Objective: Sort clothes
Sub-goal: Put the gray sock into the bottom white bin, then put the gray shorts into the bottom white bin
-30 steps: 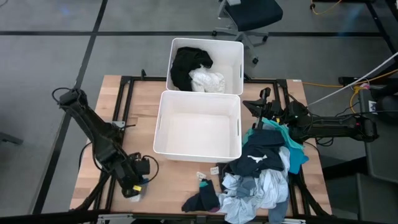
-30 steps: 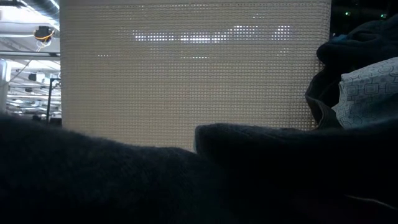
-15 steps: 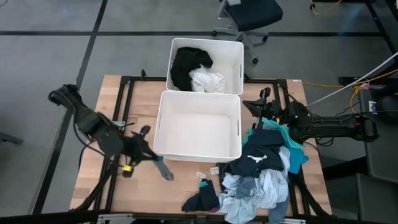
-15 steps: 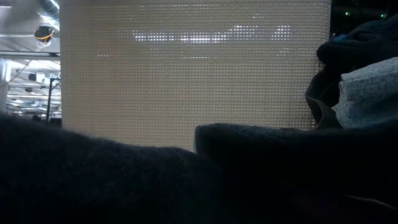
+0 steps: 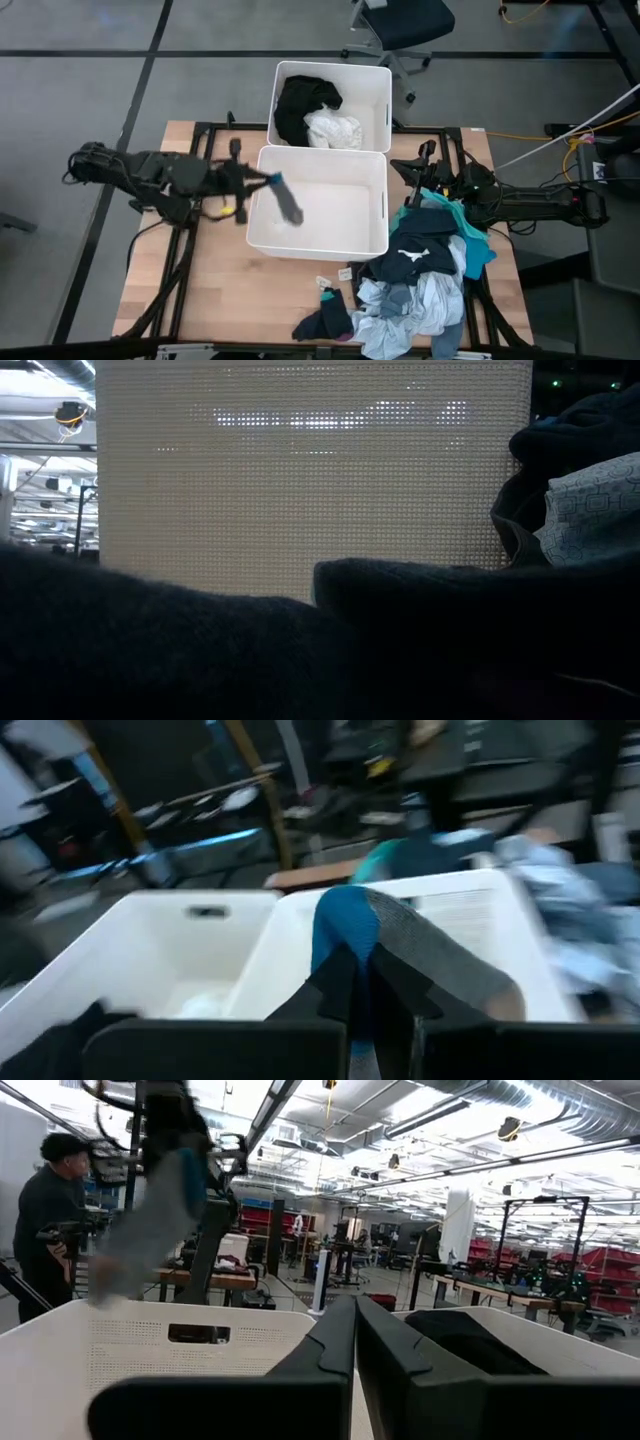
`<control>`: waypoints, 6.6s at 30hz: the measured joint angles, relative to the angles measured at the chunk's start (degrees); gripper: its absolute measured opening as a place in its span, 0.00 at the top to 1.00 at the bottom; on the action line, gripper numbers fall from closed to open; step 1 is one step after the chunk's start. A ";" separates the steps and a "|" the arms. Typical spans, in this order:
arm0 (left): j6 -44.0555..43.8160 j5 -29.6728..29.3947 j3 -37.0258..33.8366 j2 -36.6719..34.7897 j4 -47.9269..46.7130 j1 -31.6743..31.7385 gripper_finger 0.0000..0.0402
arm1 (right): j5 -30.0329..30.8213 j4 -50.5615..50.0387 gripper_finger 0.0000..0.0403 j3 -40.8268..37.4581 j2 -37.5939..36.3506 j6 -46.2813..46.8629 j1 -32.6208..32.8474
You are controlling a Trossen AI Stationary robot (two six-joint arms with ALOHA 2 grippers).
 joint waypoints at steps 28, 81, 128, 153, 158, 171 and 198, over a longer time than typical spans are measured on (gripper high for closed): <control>-4.79 2.31 -13.94 -3.11 7.58 18.81 0.61 | 0.00 0.26 0.96 0.00 0.00 0.28 0.01; 8.50 18.09 -41.31 -36.54 23.63 20.84 0.63 | 30.03 -110.67 0.96 76.78 37.31 62.64 48.16; 11.50 18.09 -41.31 -36.49 25.61 20.84 0.63 | 15.14 -128.28 0.30 55.25 43.36 82.53 48.34; 12.73 18.09 -41.29 -36.49 25.67 20.80 0.63 | 16.26 -134.90 0.98 63.47 42.36 76.96 48.34; 12.70 18.09 -41.27 -36.49 25.65 20.80 0.63 | 23.24 -134.87 0.97 70.98 41.15 76.99 48.34; 12.57 18.09 -41.27 -36.49 25.61 20.82 0.63 | 35.51 -134.90 0.99 87.17 40.94 72.19 48.32; 12.76 18.09 -41.27 -36.51 25.58 20.84 0.63 | 46.62 -107.26 0.97 96.08 43.13 30.07 30.52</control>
